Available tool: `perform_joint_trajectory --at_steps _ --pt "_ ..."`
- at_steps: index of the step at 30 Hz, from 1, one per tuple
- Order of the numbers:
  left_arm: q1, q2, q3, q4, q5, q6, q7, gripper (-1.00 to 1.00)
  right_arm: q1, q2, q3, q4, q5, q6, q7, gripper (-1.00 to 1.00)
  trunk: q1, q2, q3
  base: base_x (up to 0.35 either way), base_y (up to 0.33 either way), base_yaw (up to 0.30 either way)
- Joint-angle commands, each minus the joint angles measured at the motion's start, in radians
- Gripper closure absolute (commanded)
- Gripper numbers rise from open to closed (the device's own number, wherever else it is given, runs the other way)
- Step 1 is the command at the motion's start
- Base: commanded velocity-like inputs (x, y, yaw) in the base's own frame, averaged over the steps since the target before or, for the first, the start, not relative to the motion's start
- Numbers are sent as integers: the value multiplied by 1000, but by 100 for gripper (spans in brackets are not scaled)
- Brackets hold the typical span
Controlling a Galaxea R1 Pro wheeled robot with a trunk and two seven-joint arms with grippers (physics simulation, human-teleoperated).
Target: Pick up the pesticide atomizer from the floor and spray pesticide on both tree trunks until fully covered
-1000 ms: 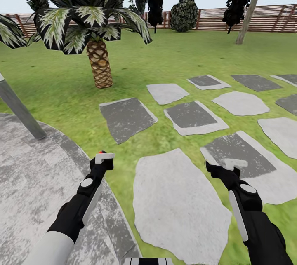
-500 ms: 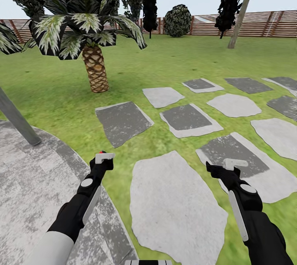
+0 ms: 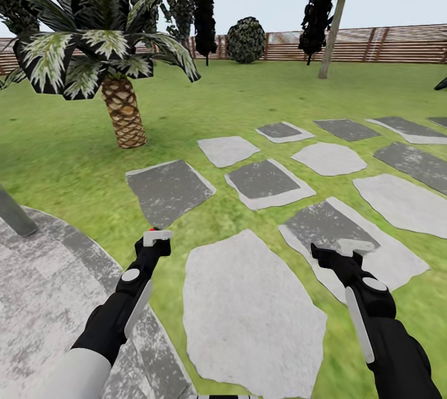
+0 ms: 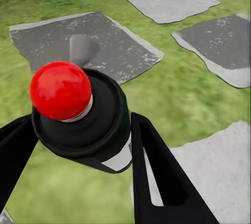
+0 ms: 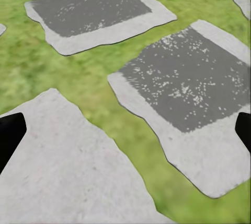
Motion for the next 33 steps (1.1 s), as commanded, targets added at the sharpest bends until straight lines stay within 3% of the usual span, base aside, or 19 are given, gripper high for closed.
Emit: perform_joint_trajectory --at_steps 1,15,23,25,27,30,33 --pt "0 0 0 0 -1 0 0 100 0 0 0 0 0 0 0 -100 0 0 1 0 0 -221" --pt "0 0 0 0 -1 -1 0 100 0 0 0 0 0 0 0 -100 0 0 17 10 0 -221" --pt "0 0 0 0 -1 -1 0 100 0 0 -4 0 0 0 -1 -100 0 0 25 277 0 -197" --pt "0 0 0 0 -1 0 0 100 0 0 -22 0 0 0 0 -100 0 0 26 331 0 -63" --pt "0 0 0 0 -1 0 0 100 0 0 -95 1 -3 0 4 -100 0 0 27 335 0 -22" --pt "0 0 0 0 -2 0 0 100 0 -1 -148 4 -9 -1 9 -100 0 0 27 336 0 -8" --pt "0 0 1 -1 -2 0 0 100 0 -1 -164 5 -8 -5 9 -100 0 0 27 336 0 -2"
